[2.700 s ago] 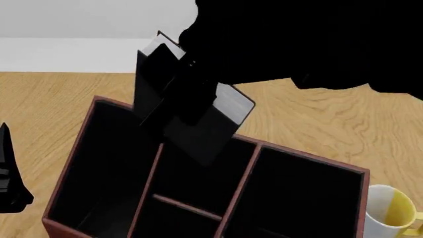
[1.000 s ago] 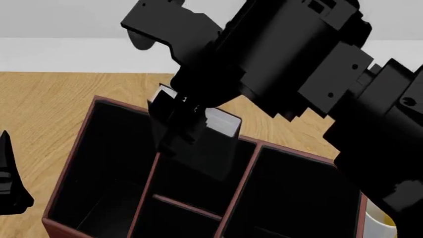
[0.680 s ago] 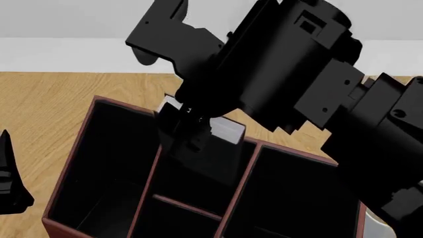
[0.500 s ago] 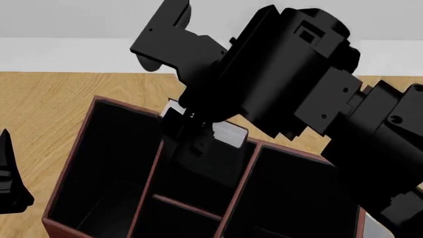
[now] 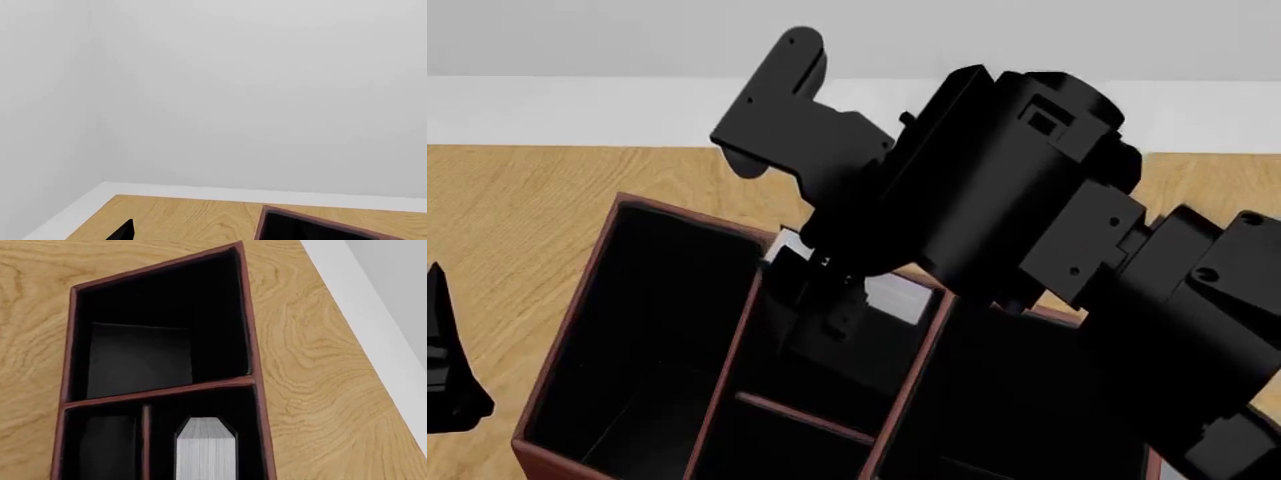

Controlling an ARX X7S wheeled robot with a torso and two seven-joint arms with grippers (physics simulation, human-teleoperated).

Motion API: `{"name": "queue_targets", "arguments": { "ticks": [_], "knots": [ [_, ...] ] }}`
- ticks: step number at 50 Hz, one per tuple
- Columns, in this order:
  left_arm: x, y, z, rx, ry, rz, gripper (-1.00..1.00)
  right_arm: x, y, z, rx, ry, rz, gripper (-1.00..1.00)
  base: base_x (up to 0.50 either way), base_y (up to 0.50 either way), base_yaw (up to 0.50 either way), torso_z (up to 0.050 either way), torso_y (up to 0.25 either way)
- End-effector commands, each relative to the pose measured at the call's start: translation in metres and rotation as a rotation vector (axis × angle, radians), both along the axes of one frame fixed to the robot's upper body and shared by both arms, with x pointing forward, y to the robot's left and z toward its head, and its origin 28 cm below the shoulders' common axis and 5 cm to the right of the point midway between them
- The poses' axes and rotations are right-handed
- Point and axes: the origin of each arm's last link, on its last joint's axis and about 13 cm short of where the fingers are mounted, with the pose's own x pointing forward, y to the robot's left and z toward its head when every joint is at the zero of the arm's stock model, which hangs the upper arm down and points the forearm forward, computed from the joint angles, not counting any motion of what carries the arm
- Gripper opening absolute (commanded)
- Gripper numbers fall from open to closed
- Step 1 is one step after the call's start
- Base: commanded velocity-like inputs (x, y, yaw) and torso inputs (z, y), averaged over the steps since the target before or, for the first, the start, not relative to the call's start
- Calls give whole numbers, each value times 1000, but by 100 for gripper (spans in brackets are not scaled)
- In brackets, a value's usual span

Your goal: Pick up the book and place it in the front compartment of the caddy.

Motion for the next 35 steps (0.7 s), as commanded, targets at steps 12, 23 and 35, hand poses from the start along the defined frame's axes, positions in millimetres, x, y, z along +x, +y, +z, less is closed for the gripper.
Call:
{"name": "queue_targets", "arguments": {
  "ticks": [12, 23, 35],
  "knots": [
    [-1, 0, 0, 0, -1, 2, 100, 7, 0, -11, -15, -27, -3, -100, 0, 0, 0, 0, 1],
    [-1, 1, -1, -1, -1, 4, 100, 10, 1, -18, -27, -17, -6, -100, 0, 0, 0, 0, 0],
    [-1, 1, 0, -2, -1, 4, 100, 14, 1, -23, -39, -18, -20, -100, 0, 0, 0, 1, 1]
  ]
}}
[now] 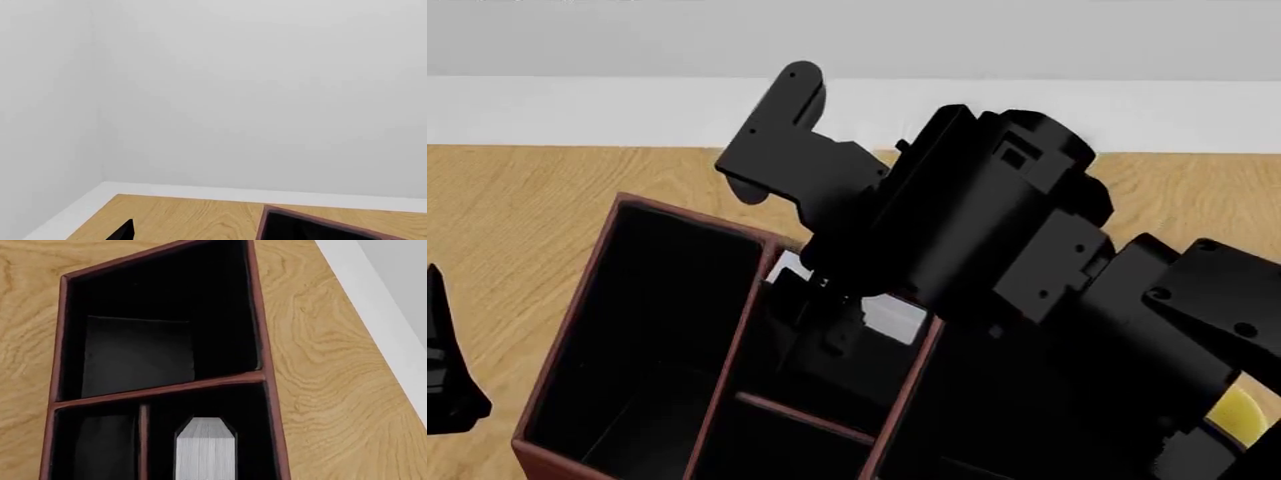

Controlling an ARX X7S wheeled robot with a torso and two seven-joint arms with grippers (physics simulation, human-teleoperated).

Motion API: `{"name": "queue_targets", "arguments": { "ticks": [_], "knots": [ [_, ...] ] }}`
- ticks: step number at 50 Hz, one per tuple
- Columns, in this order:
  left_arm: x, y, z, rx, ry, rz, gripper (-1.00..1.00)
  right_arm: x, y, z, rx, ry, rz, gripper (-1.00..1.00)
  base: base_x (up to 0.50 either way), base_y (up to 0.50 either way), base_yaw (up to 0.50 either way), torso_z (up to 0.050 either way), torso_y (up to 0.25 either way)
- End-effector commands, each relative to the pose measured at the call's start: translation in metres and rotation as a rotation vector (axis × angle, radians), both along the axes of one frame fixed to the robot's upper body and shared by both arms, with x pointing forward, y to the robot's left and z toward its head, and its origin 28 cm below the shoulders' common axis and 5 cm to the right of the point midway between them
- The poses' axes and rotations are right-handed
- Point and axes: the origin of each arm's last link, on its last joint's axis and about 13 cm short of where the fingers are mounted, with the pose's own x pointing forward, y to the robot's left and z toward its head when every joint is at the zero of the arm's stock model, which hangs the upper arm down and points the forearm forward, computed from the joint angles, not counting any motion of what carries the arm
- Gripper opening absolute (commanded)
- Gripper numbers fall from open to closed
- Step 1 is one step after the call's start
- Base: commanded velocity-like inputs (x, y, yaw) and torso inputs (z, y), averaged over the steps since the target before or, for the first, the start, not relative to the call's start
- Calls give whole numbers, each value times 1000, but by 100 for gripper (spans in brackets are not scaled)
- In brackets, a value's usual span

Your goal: Pick up the book and place it in the front compartment of the caddy.

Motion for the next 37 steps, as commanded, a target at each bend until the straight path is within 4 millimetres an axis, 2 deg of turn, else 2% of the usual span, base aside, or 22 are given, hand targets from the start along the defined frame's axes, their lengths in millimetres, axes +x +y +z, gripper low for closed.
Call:
{"name": "queue_targets", "arguments": {
  "ticks": [1, 2, 14, 19, 29, 37],
  "knots": [
    [0, 0, 0, -1, -1, 1, 100, 5, -2, 0, -33, -40, -11, -100, 0, 0, 0, 0, 0],
    [0, 0, 0, -1, -1, 1, 100, 6, -2, 1, -34, -49, -18, 100, 0, 0, 0, 0, 0],
    [0, 0, 1, -2, -4, -2, 100, 2, -3, 10, -22, -71, -31, 100, 0, 0, 0, 0, 0],
    [0, 0, 2, -2, -4, -3, 100, -5, -2, 20, -10, -111, -24, 100, 0, 0, 0, 0, 0],
    [0, 0, 4, -3, -9, -3, 100, -38, -1, 45, 57, -252, -62, 100, 0, 0, 0, 0, 0],
    [-1, -1, 7, -3, -17, -8, 100, -70, -9, 50, 72, -377, -130, 100, 0, 0, 0, 0, 0]
  ]
}}
